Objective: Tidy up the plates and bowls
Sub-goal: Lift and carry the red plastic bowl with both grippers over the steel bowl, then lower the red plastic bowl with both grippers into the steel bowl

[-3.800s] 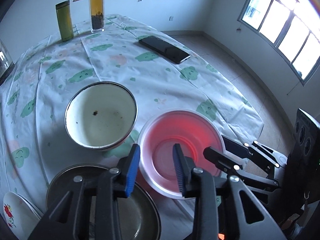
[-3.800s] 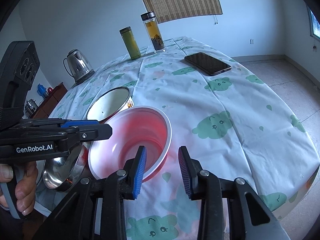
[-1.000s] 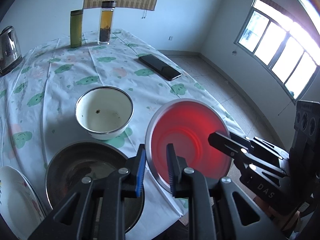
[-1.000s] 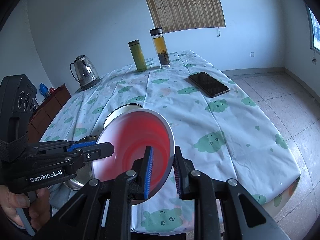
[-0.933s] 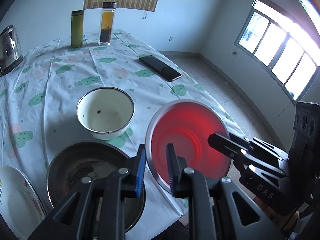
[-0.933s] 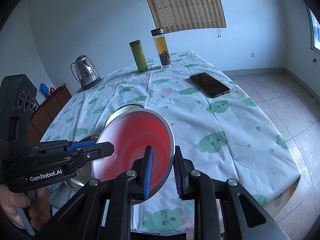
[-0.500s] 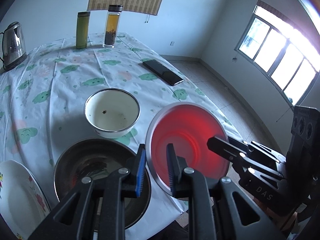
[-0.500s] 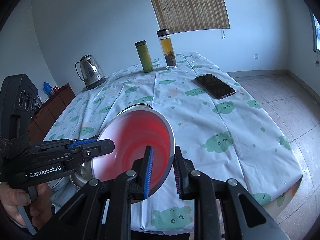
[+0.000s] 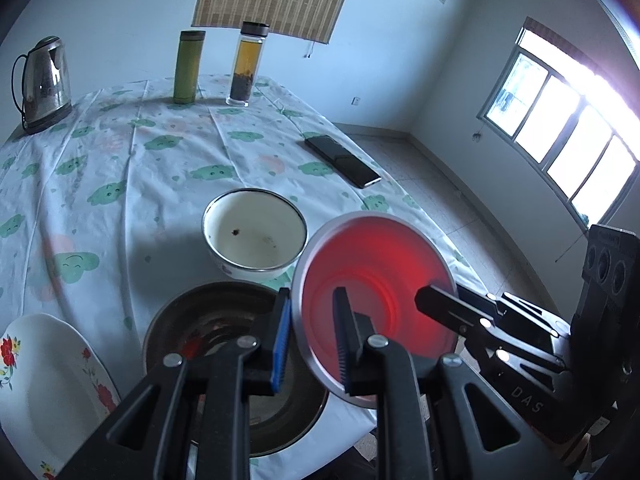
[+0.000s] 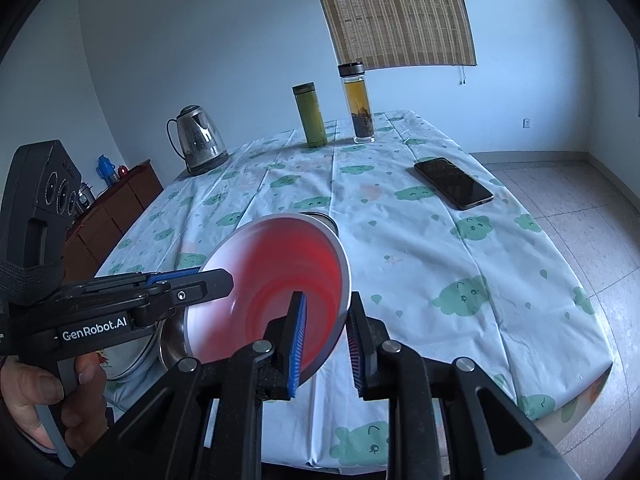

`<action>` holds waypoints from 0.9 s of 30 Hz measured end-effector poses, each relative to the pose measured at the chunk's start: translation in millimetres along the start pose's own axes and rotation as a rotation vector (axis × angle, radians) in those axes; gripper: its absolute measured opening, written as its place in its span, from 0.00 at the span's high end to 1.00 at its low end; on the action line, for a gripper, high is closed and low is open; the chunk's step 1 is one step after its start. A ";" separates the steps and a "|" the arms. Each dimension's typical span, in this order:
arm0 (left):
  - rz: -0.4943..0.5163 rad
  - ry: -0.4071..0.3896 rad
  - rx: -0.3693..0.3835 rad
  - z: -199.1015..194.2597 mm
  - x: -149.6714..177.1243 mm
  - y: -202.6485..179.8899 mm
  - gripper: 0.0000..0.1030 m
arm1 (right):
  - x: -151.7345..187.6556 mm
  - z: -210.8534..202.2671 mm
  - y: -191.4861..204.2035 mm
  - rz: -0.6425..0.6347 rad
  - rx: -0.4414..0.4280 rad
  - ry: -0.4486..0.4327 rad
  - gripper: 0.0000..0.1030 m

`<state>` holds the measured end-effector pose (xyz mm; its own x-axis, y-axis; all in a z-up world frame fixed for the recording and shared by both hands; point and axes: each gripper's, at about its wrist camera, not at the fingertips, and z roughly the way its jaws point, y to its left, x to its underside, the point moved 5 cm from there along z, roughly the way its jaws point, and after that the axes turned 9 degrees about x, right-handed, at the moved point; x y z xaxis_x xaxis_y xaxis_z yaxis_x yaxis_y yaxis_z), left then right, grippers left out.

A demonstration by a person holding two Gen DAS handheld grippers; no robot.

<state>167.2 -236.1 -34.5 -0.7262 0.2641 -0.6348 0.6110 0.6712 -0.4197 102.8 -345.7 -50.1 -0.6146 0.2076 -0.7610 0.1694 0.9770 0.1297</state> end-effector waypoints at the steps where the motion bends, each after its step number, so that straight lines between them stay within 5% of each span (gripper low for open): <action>1: -0.003 -0.004 0.000 -1.4 -0.3 1.5 0.83 | -0.3 0.0 1.5 -0.003 -0.002 0.000 0.79; 27: -0.092 -0.037 -0.074 -24.0 12.2 55.0 0.83 | -4.4 18.2 56.5 -0.095 -0.062 0.024 0.79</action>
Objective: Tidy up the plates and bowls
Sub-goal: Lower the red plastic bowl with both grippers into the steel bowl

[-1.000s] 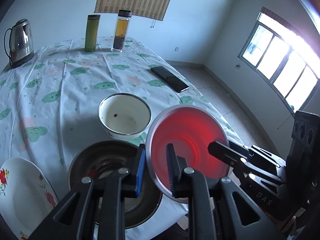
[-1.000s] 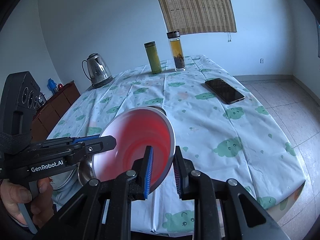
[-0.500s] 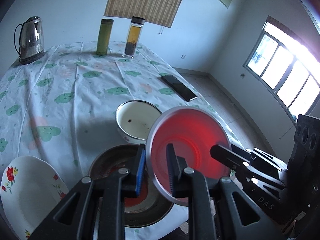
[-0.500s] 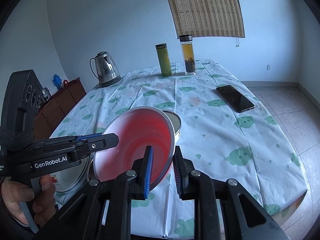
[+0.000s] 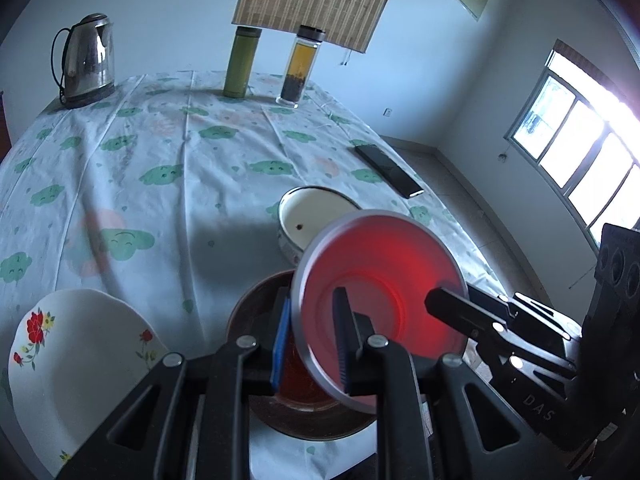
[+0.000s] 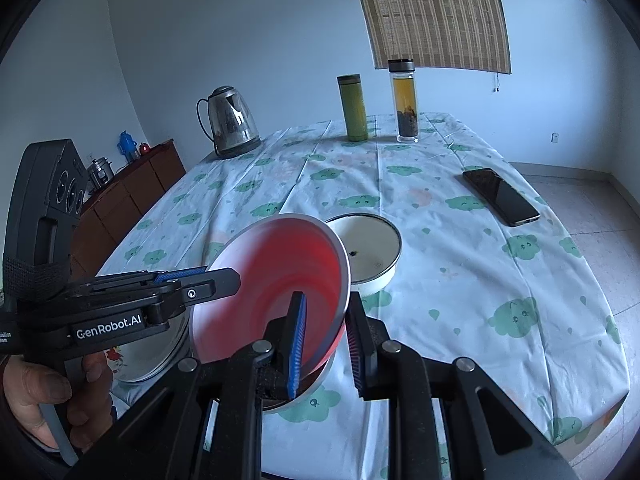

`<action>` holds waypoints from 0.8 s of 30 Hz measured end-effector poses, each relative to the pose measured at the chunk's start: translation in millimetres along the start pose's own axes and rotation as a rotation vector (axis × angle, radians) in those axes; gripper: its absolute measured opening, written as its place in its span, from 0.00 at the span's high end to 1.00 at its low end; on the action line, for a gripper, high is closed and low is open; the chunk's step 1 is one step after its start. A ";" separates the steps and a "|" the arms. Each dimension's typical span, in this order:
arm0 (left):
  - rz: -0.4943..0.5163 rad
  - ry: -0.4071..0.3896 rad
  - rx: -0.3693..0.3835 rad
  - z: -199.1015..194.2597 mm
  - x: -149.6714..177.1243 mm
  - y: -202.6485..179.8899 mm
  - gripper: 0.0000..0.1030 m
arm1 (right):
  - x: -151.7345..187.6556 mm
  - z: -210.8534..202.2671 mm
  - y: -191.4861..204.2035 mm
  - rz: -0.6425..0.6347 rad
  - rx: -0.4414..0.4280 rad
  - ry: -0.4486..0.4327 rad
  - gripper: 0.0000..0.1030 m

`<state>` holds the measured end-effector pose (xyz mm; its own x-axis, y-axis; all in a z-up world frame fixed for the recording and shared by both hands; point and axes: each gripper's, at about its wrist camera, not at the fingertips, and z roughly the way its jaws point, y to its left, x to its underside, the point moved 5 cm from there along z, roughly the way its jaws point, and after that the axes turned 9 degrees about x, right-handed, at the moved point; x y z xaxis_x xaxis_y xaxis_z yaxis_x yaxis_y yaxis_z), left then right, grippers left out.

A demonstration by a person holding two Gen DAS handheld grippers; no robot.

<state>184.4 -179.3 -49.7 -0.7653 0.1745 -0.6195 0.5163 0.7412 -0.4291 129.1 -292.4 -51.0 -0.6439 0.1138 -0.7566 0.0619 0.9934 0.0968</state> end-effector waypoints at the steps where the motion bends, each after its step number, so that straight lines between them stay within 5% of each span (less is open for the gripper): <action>1: -0.005 0.002 -0.003 0.1 1.3 2.5 0.83 | 1.7 2.9 2.6 -0.005 -0.004 0.008 0.79; 24: -0.045 0.047 -0.034 10.0 17.9 23.3 0.83 | 17.8 26.0 16.7 -0.045 -0.019 0.084 0.78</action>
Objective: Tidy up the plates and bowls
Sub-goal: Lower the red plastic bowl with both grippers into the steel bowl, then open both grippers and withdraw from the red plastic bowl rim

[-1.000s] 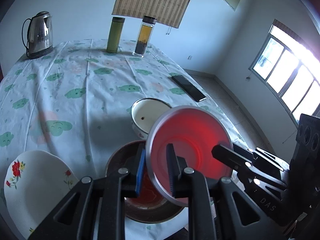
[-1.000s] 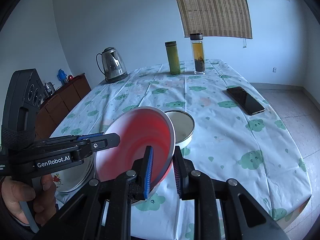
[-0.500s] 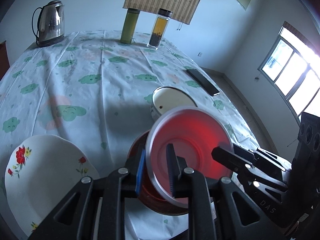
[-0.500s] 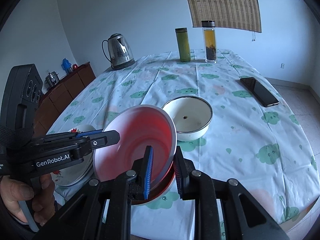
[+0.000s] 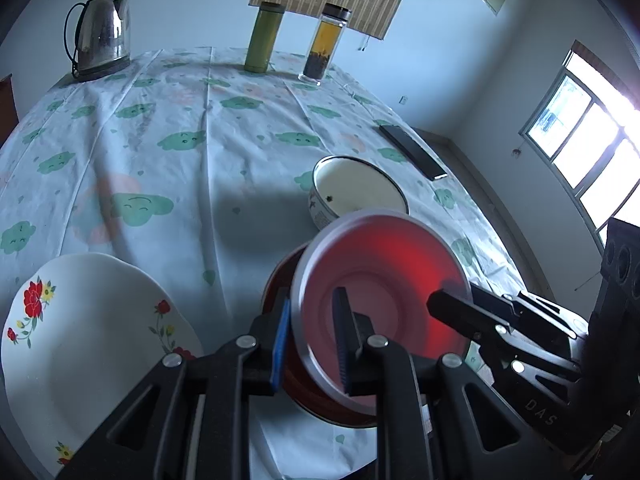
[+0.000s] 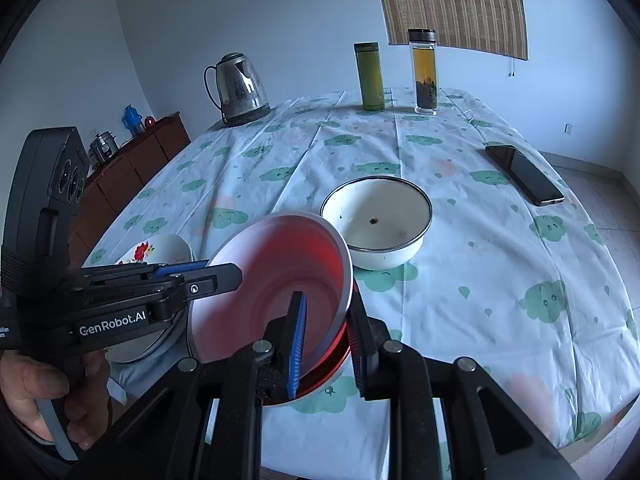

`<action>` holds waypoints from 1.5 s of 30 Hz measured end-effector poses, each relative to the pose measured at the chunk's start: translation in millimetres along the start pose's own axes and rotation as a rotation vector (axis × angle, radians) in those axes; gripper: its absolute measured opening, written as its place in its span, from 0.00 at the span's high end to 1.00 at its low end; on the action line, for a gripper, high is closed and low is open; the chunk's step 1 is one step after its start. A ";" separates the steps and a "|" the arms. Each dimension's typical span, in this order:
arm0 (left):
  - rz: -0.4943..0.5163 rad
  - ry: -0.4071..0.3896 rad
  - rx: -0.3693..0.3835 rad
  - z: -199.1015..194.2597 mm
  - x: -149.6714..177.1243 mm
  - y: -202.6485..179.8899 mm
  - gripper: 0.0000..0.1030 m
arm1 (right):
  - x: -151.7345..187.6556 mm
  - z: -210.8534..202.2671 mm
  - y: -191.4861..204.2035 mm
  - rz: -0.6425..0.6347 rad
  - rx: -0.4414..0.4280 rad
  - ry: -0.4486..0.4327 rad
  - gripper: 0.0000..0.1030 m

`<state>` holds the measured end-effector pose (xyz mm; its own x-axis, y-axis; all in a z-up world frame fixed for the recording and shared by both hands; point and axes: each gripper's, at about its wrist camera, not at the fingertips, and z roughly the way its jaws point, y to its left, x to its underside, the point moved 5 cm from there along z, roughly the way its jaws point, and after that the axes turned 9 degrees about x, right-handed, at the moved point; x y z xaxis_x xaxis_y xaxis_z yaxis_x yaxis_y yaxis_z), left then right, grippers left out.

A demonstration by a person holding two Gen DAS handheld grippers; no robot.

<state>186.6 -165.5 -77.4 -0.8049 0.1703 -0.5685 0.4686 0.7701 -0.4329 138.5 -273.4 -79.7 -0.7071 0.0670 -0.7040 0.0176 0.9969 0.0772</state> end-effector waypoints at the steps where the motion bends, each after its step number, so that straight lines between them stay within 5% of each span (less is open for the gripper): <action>1: -0.001 0.000 -0.003 0.0 -0.2 0.7 0.83 | 0.0 -0.3 1.0 -0.003 -0.001 0.000 0.78; 23: -0.030 0.030 0.029 7.1 4.3 8.6 0.81 | 0.8 7.1 0.1 0.012 -0.009 0.025 0.77; 31: -0.043 0.022 0.062 5.0 6.4 7.2 0.80 | 4.7 7.0 0.4 0.023 -0.028 0.017 0.47; 37: -0.062 -0.010 0.054 -2.8 5.4 11.5 0.78 | 4.4 4.1 0.6 0.018 -0.030 -0.007 0.44; 45: -0.075 -0.031 0.071 -8.6 4.2 9.8 0.60 | 5.1 3.3 -22.0 0.101 -0.012 -0.022 0.37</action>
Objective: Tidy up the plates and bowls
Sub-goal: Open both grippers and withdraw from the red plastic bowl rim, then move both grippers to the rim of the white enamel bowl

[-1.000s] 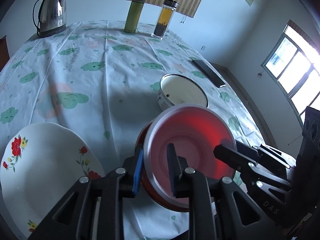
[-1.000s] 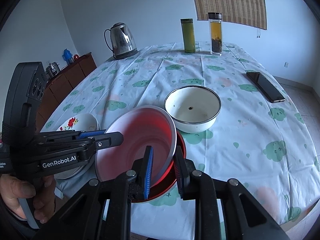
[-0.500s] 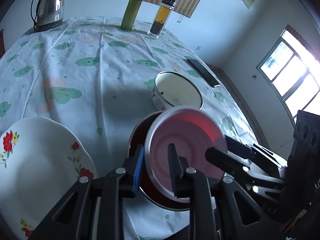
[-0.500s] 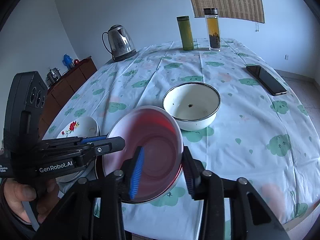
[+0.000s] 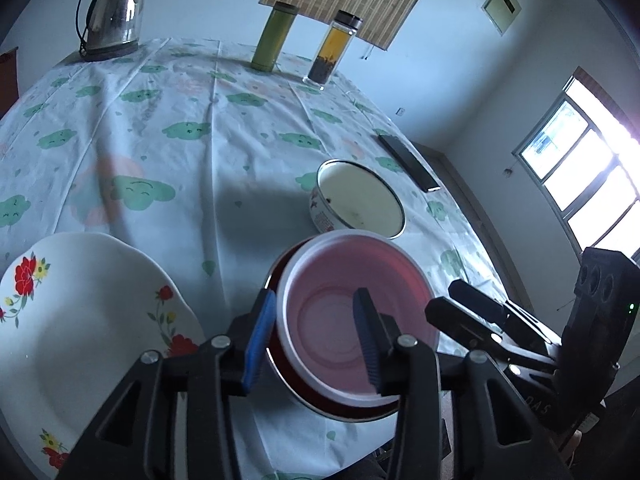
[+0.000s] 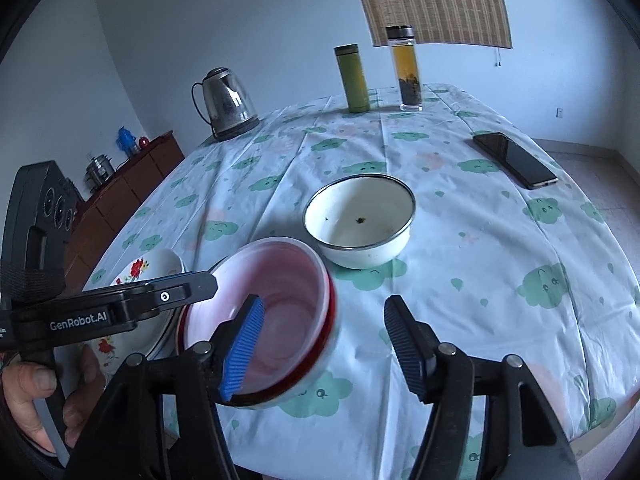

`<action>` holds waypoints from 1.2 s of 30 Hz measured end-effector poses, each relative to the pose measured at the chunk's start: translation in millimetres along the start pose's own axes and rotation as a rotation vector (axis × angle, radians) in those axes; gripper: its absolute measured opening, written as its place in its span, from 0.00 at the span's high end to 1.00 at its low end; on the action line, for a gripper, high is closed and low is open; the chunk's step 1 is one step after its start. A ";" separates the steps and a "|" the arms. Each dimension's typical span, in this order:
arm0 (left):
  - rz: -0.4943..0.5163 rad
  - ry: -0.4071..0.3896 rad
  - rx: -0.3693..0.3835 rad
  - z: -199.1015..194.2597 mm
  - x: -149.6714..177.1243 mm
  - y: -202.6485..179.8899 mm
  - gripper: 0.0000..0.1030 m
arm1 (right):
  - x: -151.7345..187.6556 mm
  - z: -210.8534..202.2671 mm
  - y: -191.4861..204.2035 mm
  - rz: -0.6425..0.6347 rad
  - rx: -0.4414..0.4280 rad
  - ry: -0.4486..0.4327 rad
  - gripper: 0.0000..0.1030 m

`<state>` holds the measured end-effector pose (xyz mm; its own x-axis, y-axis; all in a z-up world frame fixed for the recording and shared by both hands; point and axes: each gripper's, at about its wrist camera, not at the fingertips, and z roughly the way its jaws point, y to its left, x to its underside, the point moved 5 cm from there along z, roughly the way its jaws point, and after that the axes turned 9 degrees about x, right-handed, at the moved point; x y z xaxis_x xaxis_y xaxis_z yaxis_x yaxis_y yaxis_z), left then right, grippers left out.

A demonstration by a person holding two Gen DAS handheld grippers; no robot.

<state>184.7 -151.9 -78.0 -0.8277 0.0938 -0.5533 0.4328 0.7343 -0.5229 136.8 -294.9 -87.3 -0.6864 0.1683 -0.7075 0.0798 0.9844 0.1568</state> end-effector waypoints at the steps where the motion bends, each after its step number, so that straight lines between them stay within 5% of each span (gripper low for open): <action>1: -0.002 -0.005 0.003 -0.8 -0.7 -0.3 0.60 | 0.6 -0.7 -2.4 0.009 -0.004 -0.003 0.37; 4: 0.028 -0.040 -0.054 -8.4 -3.6 -2.4 0.43 | 1.1 -2.8 -7.6 0.032 -0.011 -0.010 0.37; 6: 0.032 -0.068 -0.058 -14.8 -6.1 -3.0 0.39 | 1.5 -3.8 -10.7 0.046 -0.014 -0.014 0.37; 25: 0.081 0.031 -0.042 4.5 -38.8 -10.7 0.38 | -11.0 2.0 -45.4 0.137 0.006 -0.031 0.42; 36: 0.116 0.126 -0.104 34.2 -66.9 -2.2 0.38 | -31.3 18.6 -53.7 0.147 -0.011 -0.003 0.48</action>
<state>251.4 -182.7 -62.0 -0.8155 0.2603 -0.5170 0.4938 0.7788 -0.3868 167.4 -352.0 -86.4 -0.6656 0.3108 -0.6785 0.1715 0.9485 0.2662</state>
